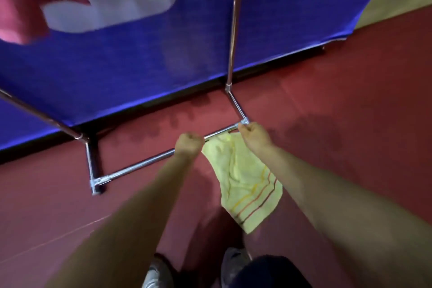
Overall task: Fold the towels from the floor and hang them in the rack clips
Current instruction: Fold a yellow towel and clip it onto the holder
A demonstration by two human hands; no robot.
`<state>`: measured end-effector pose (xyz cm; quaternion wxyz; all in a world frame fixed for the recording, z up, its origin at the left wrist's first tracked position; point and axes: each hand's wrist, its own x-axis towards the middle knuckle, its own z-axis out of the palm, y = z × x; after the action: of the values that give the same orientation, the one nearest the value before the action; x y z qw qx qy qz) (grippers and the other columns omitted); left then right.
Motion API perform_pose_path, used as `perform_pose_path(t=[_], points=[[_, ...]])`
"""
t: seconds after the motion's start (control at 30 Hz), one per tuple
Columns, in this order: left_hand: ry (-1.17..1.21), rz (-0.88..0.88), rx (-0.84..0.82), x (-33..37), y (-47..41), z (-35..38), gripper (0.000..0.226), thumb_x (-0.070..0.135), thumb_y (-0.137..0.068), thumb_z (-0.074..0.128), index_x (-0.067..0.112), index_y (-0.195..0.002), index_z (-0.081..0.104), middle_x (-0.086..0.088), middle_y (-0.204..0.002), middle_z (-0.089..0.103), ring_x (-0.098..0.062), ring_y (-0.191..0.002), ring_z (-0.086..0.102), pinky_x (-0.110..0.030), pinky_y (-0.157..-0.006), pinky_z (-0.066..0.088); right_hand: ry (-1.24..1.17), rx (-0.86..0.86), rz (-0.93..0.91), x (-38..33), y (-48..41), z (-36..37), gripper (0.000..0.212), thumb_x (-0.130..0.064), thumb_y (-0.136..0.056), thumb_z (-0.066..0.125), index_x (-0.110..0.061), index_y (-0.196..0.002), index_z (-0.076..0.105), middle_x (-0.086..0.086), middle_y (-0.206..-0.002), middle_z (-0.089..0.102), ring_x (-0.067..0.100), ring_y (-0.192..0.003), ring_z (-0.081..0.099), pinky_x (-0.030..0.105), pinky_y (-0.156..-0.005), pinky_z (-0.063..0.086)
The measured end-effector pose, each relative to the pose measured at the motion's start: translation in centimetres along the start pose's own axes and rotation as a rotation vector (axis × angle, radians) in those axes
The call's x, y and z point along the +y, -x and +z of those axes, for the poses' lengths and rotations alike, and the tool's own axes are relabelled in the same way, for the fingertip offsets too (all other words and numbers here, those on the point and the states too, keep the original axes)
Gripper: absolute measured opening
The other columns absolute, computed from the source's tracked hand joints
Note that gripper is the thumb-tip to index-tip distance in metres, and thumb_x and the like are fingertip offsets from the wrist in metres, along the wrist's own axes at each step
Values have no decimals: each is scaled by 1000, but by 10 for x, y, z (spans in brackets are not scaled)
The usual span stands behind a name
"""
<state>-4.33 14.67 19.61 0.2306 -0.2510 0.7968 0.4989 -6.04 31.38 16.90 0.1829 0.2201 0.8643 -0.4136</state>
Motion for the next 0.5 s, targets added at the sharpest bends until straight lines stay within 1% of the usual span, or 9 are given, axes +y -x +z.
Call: perform_pose_path(t=[0.03,0.1,0.13,0.17,0.23,0.3,0.37,0.43,0.5], points=[[20,-40,-37,-16,-7,8,23,15,-76,57,17,-55,46,-9,-68,48,-18,-71,46,-25,-64,41,17,-21,41,18,-5,16,38,-29,-94,48,-10,-61,45,13,-68,49,21,-77,47,27,-65,29],[47,-124,-108,-47,-22,24,3,24,-62,48,21,-61,49,-9,-80,56,-21,-82,54,-35,-79,49,55,-53,114,48,-17,43,32,-31,-93,50,-1,-87,59,19,-89,63,28,-91,59,30,-74,39],[38,-148,-125,-63,-29,30,8,24,-60,45,20,-61,51,-11,-81,59,-23,-83,56,-41,-82,51,71,-53,147,60,-21,55,34,-32,-92,50,0,-98,59,19,-101,65,31,-100,60,30,-80,42],[26,-153,-139,-78,-39,39,10,24,-61,46,17,-59,54,-13,-79,61,-24,-81,57,-44,-81,51,76,-49,172,72,-30,67,35,-32,-92,51,0,-104,59,18,-108,66,31,-105,59,30,-84,43],[46,-167,-127,-99,-54,50,18,16,-77,51,15,-60,57,-15,-76,63,-25,-77,58,-41,-76,50,92,-42,186,89,-47,84,32,-29,-91,53,-2,-109,59,15,-115,64,30,-109,58,28,-87,43],[80,-185,-116,-117,-69,61,25,6,-88,47,14,-68,59,-11,-76,65,-26,-77,60,-38,-77,50,91,-27,207,99,-68,97,32,-25,-90,53,-5,-115,57,13,-122,59,29,-110,58,28,-90,44],[101,-174,-124,-126,-82,67,25,4,-92,44,14,-74,58,-8,-76,65,-24,-76,61,-35,-75,50,68,-21,233,104,-86,104,34,-20,-89,52,-9,-120,53,11,-130,52,30,-109,59,31,-93,47],[114,-151,-140,-132,-94,72,26,2,-93,43,13,-75,58,-7,-77,65,-22,-73,61,-31,-70,49,64,-23,231,108,-103,108,38,-16,-89,49,-11,-127,48,6,-139,40,28,-111,58,29,-92,44],[121,-138,-152,-137,-103,76,26,2,-93,42,12,-76,58,-9,-79,66,-21,-71,62,-32,-71,50,101,-27,200,111,-122,110,47,-13,-89,47,-13,-136,41,2,-149,25,26,-116,55,25,-90,41]])
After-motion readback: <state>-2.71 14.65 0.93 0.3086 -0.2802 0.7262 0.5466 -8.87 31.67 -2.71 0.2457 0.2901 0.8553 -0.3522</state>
